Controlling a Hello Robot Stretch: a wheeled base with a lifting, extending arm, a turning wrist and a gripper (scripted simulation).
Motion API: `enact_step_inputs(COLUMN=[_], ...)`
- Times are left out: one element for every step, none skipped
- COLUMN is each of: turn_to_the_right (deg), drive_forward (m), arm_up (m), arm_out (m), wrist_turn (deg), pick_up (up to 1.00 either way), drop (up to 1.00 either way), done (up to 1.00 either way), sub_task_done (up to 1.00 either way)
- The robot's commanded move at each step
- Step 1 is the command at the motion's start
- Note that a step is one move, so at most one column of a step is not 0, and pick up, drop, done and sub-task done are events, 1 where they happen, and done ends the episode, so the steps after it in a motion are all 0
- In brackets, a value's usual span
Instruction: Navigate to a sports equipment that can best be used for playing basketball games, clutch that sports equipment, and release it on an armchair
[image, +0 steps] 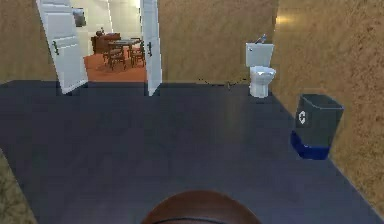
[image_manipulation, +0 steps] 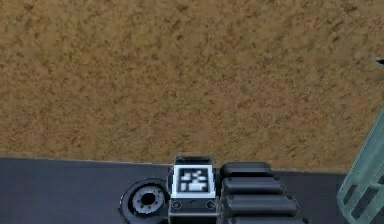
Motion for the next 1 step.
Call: enact_step_inputs(turn_to_the_right=[0.0], drive_forward=[0.7], arm_up=[0.0], arm_out=[0.0], wrist_turn=[0.0], pick_up=[0.0], drop=[0.0], done=[0.0], sub_task_done=[0.0])
